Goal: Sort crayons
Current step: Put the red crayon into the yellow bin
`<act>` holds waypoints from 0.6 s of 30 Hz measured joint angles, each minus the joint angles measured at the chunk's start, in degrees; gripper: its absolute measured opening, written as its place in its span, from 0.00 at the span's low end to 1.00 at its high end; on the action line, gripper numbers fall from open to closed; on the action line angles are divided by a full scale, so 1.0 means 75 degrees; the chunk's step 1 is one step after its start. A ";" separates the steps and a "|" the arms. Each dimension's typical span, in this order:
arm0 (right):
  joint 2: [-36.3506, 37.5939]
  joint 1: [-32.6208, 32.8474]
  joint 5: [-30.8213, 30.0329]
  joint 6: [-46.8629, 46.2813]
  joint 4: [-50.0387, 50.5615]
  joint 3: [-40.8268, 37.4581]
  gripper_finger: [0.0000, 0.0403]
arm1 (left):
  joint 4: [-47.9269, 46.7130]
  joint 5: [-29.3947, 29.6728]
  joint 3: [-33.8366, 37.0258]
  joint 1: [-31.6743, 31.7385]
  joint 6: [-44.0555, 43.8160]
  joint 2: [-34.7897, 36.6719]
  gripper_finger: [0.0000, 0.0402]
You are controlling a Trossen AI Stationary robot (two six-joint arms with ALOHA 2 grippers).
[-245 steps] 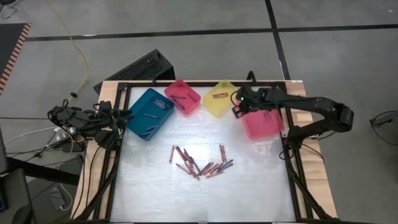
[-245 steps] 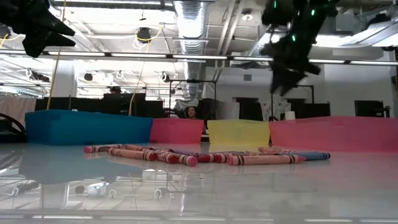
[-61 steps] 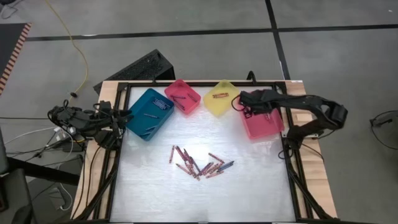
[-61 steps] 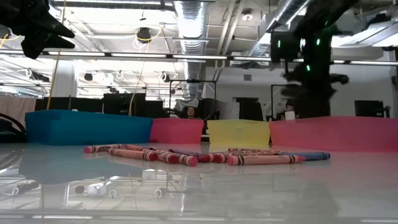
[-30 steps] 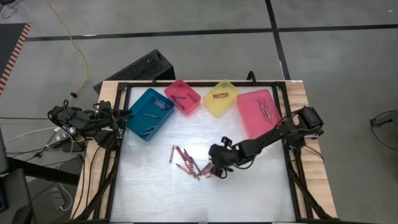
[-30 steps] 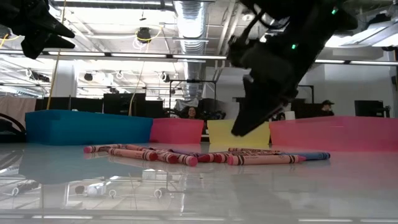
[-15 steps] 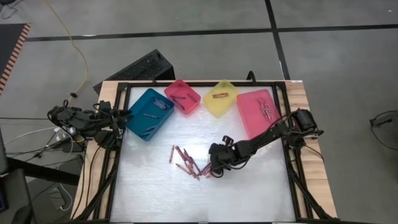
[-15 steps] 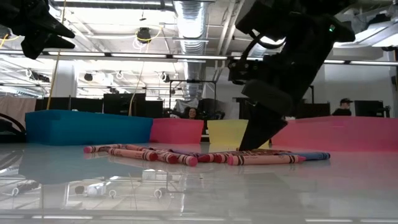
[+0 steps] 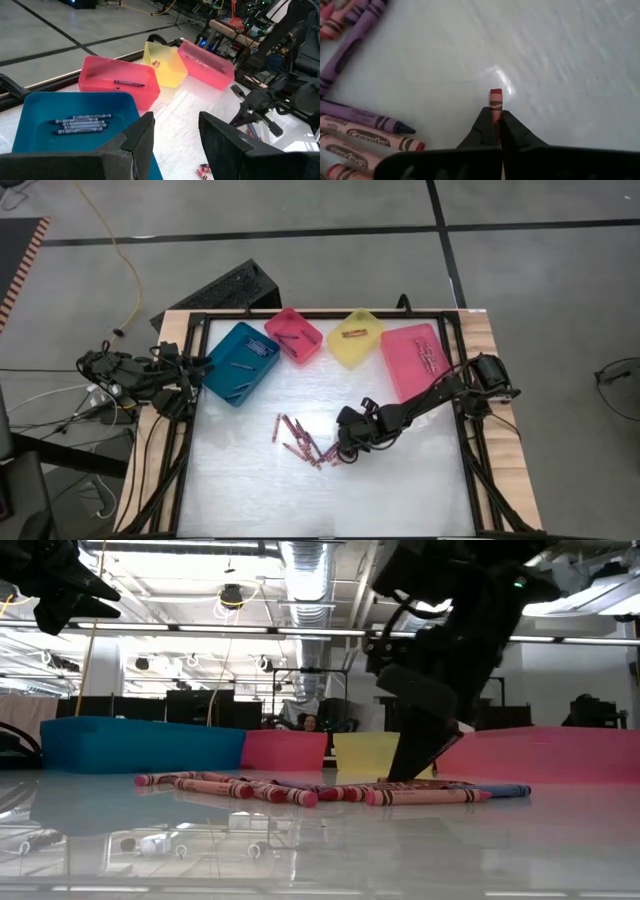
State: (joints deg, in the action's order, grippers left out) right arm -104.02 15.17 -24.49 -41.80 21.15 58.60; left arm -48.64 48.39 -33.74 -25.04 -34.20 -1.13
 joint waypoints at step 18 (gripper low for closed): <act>0.1512 -0.2548 0.0391 0.2964 0.0131 0.2046 0.00 | 0.0011 0.0054 0.0000 0.0000 -0.0020 0.0000 0.36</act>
State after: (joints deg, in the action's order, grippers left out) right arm -92.67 -3.94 -21.55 -19.58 22.13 73.95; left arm -48.56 48.80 -33.74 -25.04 -34.34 -1.13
